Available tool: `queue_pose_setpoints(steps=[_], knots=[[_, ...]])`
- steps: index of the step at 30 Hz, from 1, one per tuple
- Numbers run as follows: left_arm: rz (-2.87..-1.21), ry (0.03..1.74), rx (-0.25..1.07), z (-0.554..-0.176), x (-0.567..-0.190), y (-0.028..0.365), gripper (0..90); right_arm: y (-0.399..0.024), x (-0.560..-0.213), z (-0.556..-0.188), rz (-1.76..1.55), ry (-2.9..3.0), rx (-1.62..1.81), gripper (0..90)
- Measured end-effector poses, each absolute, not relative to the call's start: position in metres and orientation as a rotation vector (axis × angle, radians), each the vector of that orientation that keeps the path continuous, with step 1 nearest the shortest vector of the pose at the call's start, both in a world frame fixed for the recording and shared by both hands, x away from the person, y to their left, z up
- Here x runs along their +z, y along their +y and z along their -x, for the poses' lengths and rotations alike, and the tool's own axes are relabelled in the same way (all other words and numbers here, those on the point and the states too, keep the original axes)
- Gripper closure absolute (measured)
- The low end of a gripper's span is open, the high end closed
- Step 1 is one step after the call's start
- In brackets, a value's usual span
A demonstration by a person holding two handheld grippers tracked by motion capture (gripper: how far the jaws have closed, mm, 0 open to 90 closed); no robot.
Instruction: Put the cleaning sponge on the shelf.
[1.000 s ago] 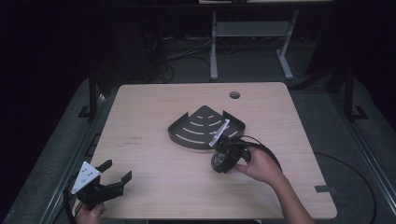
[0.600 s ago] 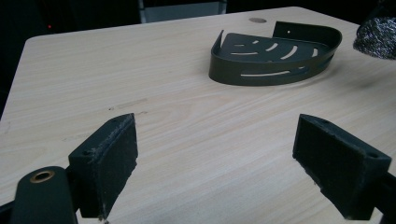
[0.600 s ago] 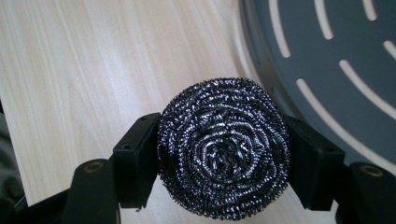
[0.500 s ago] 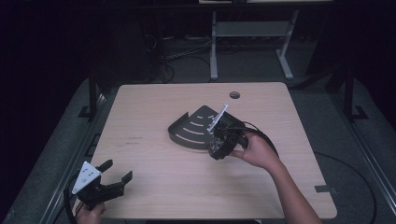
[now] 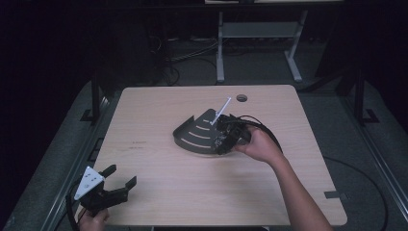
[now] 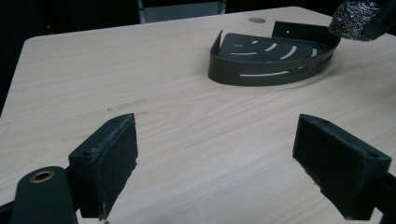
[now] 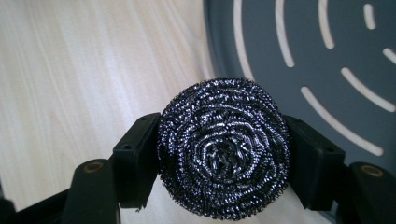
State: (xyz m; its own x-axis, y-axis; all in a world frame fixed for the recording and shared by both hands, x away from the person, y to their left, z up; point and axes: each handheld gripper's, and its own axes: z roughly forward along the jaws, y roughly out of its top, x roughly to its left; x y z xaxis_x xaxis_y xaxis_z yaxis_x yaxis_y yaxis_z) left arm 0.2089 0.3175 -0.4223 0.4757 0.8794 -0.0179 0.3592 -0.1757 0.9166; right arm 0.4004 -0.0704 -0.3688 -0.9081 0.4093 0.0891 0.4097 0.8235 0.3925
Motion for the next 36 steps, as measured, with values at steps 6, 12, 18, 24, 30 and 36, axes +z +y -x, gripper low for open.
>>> queue_pose_setpoints(steps=[6,12,18,24,30,36], knots=[[-1.747,1.058,0.667,-0.209,-0.422,0.318,13.2,-0.066,-0.368,-0.408,0.681,-2.997,-0.628,32.8],[-1.753,1.052,0.677,-0.209,-0.421,0.318,13.2,-0.063,-0.365,-0.418,0.696,-2.992,-0.633,32.8],[-1.756,1.054,0.671,-0.208,-0.423,0.317,13.2,-0.062,-0.367,-0.427,0.727,-2.983,-0.619,32.8],[-1.750,1.057,0.670,-0.208,-0.422,0.318,13.2,-0.061,-0.370,-0.436,0.759,-2.979,-0.610,32.8],[-1.753,1.049,0.671,-0.208,-0.422,0.318,13.2,-0.062,-0.377,-0.443,0.783,-2.971,-0.601,32.7],[-1.753,1.048,0.674,-0.208,-0.422,0.317,13.2,-0.063,-0.382,-0.450,0.827,-2.966,-0.587,32.7]])
